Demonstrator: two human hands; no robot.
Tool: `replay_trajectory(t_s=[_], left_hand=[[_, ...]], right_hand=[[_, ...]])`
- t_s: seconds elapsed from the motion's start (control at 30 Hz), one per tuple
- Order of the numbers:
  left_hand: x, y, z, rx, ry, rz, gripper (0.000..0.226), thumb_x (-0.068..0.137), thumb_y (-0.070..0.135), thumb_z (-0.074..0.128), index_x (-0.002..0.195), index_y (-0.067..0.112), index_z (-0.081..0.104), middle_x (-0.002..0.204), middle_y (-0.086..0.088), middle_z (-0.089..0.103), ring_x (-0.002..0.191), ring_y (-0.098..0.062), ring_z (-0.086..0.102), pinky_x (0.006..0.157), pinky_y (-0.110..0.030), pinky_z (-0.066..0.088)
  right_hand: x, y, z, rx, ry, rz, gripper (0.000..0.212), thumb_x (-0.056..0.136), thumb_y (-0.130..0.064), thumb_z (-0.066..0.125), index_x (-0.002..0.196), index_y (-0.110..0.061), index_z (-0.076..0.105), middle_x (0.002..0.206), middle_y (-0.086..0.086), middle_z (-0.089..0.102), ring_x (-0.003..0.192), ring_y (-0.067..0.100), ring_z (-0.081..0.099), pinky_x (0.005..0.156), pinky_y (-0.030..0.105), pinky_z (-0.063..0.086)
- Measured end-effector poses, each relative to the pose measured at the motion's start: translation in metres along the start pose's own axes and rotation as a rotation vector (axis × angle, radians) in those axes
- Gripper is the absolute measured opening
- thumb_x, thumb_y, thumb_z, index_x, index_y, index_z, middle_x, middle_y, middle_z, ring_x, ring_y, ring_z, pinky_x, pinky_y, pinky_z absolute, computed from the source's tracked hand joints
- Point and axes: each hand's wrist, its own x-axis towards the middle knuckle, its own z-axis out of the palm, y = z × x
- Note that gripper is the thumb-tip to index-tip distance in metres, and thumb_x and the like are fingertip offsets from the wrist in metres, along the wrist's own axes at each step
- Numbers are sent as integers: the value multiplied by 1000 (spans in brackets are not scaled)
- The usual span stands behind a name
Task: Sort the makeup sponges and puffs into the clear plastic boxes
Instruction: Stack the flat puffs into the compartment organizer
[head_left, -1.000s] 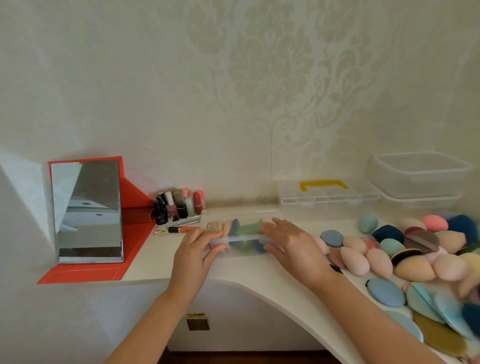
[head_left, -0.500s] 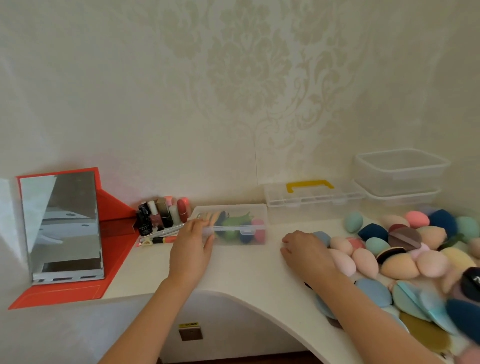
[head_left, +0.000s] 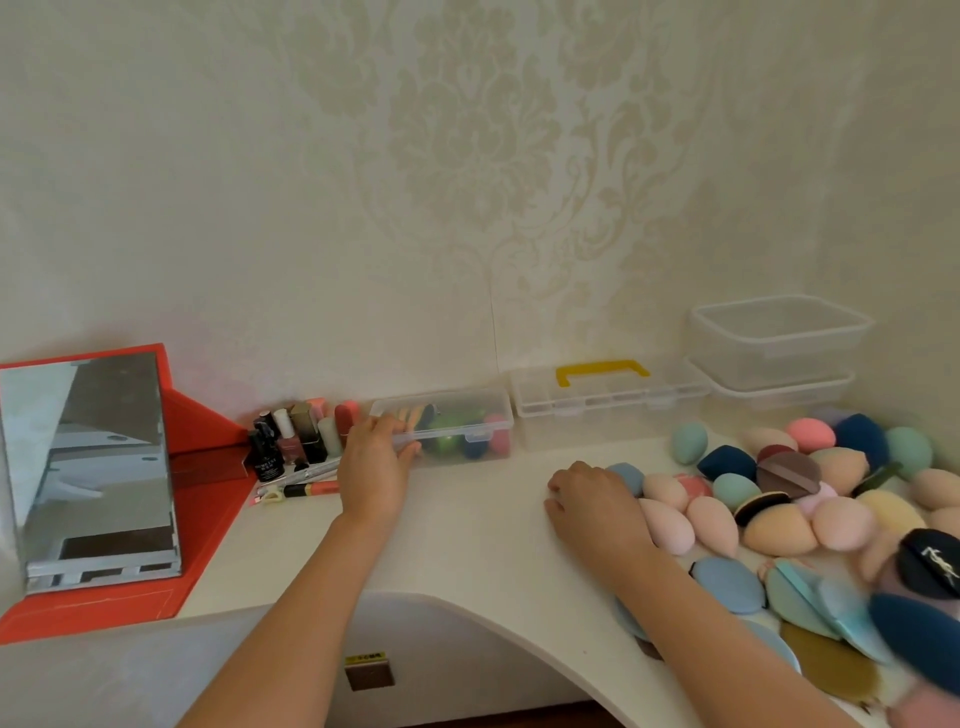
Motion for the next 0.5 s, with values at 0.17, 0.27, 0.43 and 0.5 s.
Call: replay_trajectory(t_s=[0.17, 0.27, 0.43, 0.5], left_hand=[[2, 1, 7, 29, 20, 9, 24, 80, 18, 72, 99, 7, 63, 103, -11, 58, 98, -29, 50, 65, -33, 40], [4, 3, 5, 60, 1, 6, 21, 81, 17, 71, 97, 6, 62, 101, -12, 58, 95, -29, 51, 68, -35, 41], [16, 20, -8, 166, -161, -25, 24, 84, 17, 63, 106, 8, 65, 107, -16, 62, 100, -33, 56, 82, -37, 45], [16, 30, -10, 79, -197, -2, 32, 84, 18, 64, 116, 11, 63, 115, -14, 60, 107, -32, 55, 88, -37, 45]], right_hand=[[0, 3, -3, -30, -12, 27, 20, 96, -22, 38, 96, -17, 58, 103, 3, 55, 97, 20, 50, 116, 37, 17], [1, 3, -6, -41, 8, 18, 30, 96, -23, 39, 120, -19, 58, 121, 1, 57, 115, 20, 50, 117, 38, 9], [0, 6, -25, 12, 71, 24, 32, 97, -28, 42, 125, -21, 57, 126, 0, 57, 119, 18, 49, 117, 36, 7], [-1, 15, -43, -3, 107, 29, 34, 98, -32, 42, 127, -21, 56, 126, 1, 57, 118, 18, 50, 116, 35, 12]])
